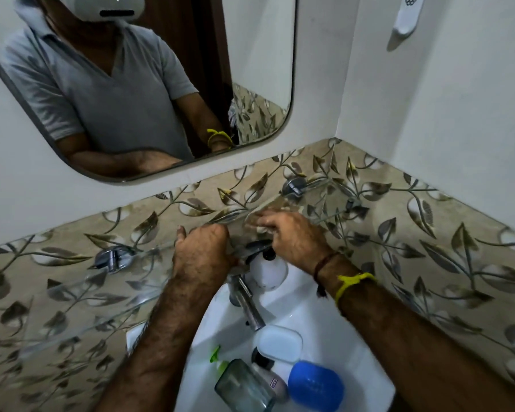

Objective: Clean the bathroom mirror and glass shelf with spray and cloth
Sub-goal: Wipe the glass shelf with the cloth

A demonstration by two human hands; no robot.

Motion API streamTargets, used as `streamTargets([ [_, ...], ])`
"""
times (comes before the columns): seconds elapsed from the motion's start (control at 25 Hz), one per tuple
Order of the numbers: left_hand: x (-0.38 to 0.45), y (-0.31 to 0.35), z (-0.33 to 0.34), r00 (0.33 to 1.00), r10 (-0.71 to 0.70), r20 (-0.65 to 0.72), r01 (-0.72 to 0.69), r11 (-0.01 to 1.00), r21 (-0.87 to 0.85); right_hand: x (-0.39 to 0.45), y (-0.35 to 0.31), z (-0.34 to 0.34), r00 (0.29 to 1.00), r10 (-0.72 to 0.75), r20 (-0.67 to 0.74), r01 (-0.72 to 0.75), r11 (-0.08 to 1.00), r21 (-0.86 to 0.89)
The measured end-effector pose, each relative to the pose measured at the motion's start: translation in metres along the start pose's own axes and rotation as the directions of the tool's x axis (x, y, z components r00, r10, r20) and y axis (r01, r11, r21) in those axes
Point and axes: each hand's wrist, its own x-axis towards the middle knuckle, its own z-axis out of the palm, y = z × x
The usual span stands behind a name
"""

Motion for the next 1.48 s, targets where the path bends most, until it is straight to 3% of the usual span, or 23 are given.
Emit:
streamTargets([
  [0.08, -0.001, 0.001, 0.001, 1.000, 0.000, -0.004, 0.000, 0.998, 0.060, 0.010, 0.012, -0.007, 0.995, 0.052, -0.080, -0.056, 0.997, -0.047],
  [0.28, 0.005, 0.015, -0.003, 1.000, -0.017, 0.022, 0.014, 0.990, 0.141, -0.022, 0.006, 0.002, 0.998, -0.067, -0.010, 0.067, 0.997, -0.031],
  [0.44, 0.011, 0.025, -0.005, 0.998, -0.031, 0.051, 0.024, 0.993, 0.118, 0.012, 0.025, -0.012, 0.972, 0.185, -0.143, -0.201, 0.974, -0.102],
  [0.64, 0.018, 0.036, 0.010, 0.993, 0.104, 0.052, -0.107, 0.993, 0.051, 0.004, 0.002, 0.008, 0.950, 0.304, -0.069, -0.311, 0.902, -0.301],
  [0.84, 0.018, 0.047, 0.009, 0.993, 0.110, 0.037, -0.114, 0.981, 0.155, 0.049, 0.021, -0.001, 0.792, 0.573, -0.211, -0.610, 0.724, -0.323],
  [1.08, 0.022, 0.064, 0.003, 0.993, 0.103, 0.049, -0.112, 0.966, 0.234, 0.070, 0.044, -0.004, 0.825, 0.533, -0.189, -0.565, 0.769, -0.298],
  [1.32, 0.018, 0.059, 0.007, 0.993, 0.121, 0.010, -0.120, 0.974, 0.191, 0.080, 0.051, -0.008, 0.748, 0.635, -0.195, -0.657, 0.664, -0.358],
  [1.48, 0.017, 0.052, 0.011, 0.992, 0.124, -0.018, -0.120, 0.983, 0.140, 0.083, 0.045, -0.007, 0.755, 0.636, -0.158, -0.616, 0.605, -0.504],
])
